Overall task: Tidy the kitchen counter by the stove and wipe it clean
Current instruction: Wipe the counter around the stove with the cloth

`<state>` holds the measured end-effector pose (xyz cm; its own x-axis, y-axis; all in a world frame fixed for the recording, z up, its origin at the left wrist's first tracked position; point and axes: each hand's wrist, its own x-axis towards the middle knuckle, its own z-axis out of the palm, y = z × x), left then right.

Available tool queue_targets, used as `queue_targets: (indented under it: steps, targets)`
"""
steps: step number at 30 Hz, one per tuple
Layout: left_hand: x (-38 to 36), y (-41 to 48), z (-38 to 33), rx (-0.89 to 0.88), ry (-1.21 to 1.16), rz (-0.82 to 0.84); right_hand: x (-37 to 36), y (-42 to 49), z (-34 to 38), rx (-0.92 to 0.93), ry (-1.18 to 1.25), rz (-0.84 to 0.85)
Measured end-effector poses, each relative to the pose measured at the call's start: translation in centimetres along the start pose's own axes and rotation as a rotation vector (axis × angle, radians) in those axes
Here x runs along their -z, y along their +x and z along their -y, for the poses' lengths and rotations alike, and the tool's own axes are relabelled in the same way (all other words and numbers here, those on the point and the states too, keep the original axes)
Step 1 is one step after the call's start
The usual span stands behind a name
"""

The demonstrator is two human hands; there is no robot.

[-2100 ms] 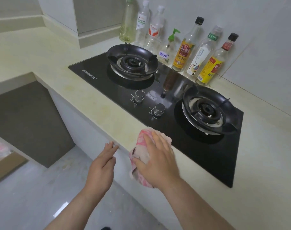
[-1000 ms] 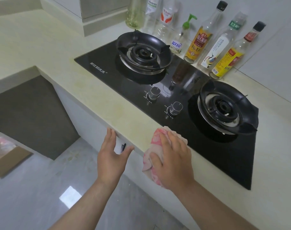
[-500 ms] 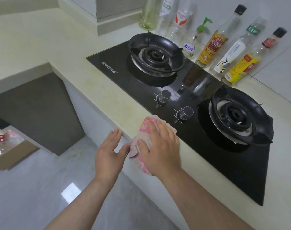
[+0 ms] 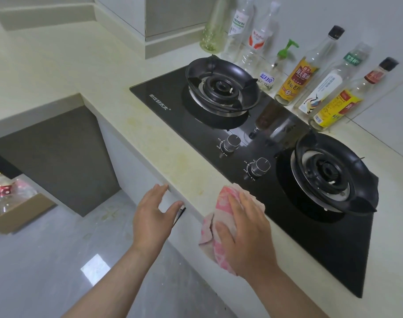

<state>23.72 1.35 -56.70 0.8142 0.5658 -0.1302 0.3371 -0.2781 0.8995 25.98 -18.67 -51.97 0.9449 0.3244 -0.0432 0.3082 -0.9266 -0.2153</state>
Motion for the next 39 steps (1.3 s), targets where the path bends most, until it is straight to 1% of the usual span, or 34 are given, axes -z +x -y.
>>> queue_targets:
  steps: [3, 5, 7, 12, 15, 19, 23, 28, 33, 39]
  targets:
    - [0.7, 1.8, -0.1, 0.06, -0.02, 0.079, -0.2, -1.0, -1.1, -0.031, -0.031, 0.003]
    - [1.0, 2.6, 0.0, 0.049, 0.006, 0.123, -0.3, -1.0, -0.9, -0.049, -0.058, -0.014]
    - [1.2, 2.6, 0.1, 0.022, 0.023, 0.131, -0.4, -0.9, -0.6, -0.06, -0.094, -0.022]
    - [1.0, 2.4, -0.2, -0.069, 0.085, 0.106, -0.2, -0.8, -0.3, -0.055, -0.134, -0.023]
    - [0.9, 2.6, 0.0, -0.035, 0.086, 0.107, -0.2, -0.8, -0.2, -0.054, -0.152, -0.032]
    - [0.7, 2.6, 0.4, 0.021, 0.023, 0.111, -0.3, 0.0, 0.6, -0.05, -0.167, -0.031]
    - [0.8, 2.6, 0.4, -0.003, 0.032, 0.104, -0.6, 1.9, 2.6, -0.038, -0.116, -0.057]
    - [0.9, 2.8, 0.5, -0.05, 0.08, 0.121, -0.8, 3.7, 4.4, -0.022, -0.128, -0.061]
    - [1.6, 3.4, 1.5, -0.117, 0.14, 0.092, -1.2, 5.8, 6.5, -0.011, -0.119, -0.064]
    - [3.4, 5.8, 2.3, -0.143, 0.087, 0.033, -1.5, 8.0, 8.7, -0.008, -0.107, -0.067]
